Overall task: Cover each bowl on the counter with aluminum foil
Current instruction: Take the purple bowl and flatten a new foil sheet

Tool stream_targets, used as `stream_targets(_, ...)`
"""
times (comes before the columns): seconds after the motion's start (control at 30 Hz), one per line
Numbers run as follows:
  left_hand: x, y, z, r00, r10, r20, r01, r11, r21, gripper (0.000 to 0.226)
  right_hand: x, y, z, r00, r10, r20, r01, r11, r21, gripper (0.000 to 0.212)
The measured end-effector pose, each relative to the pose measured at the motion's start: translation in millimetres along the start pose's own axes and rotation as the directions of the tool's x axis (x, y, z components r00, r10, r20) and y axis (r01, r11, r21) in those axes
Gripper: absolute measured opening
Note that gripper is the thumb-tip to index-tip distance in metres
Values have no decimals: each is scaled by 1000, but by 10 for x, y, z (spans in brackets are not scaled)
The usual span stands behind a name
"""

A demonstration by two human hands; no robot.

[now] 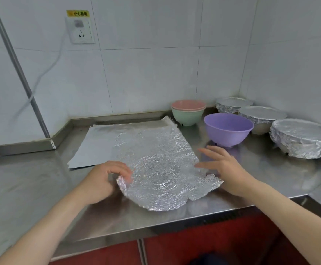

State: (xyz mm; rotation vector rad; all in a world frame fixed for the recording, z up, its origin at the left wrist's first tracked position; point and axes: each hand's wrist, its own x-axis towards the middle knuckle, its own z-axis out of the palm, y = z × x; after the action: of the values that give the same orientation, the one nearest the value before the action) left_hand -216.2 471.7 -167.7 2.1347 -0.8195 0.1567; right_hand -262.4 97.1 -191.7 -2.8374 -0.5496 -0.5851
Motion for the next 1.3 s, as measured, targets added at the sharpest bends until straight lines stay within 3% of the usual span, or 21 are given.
stream_targets(0.07, -8, -27, -4, 997, 34, 73, -39, 997, 63, 72, -27, -20, -19, 999, -22, 36, 24, 999, -36, 64)
stream_targets(0.17, -27, -44, -27, 994, -14, 107, 11, 999, 30, 52, -40, -57, -42, 996, -27, 85, 32, 997, -64, 62)
stream_targets(0.37, -90, -106, -47, 985, -156, 72, 155, 988, 28, 48, -99, -74, -79, 996, -84, 13, 83, 993, 86, 49)
stream_targets(0.47, -42, -110, -38, 953, -299, -39, 300, 954, 0, 27, -53, -92, -48, 999, 25, 24, -27, 993, 111, 25)
stream_targets(0.6, 89, -134, -28, 871, -477, -115, 440, 863, -246, 15, 93, -121, -47, 951, 303, 55, -304, 893, 332, 21)
stream_targets(0.67, 123, -159, -16, 845, -518, -135, 467, 837, -286, 4, 157, -159, -14, 919, 389, 62, -380, 834, 401, 20)
stream_targets(0.9, 156, -312, 19, 808, -545, -224, 492, 833, -253, 19, 435, -222, 81, 834, 535, 133, -542, 754, 371, 31)
stream_targets(1.1, 210, -319, 71, 800, -482, -357, 531, 846, 48, 54, 600, -247, 95, 766, 611, 200, -642, 713, 283, 43)
stream_targets(1.2, 232, -285, 97, 804, -453, -386, 545, 821, 171, 51, 594, -277, 131, 770, 622, 143, -628, 699, 343, 40)
stream_targets(1.3, 270, -258, 80, 799, -468, -378, 557, 812, 174, 48, 556, -324, 135, 796, 605, -22, -515, 695, 501, 25)
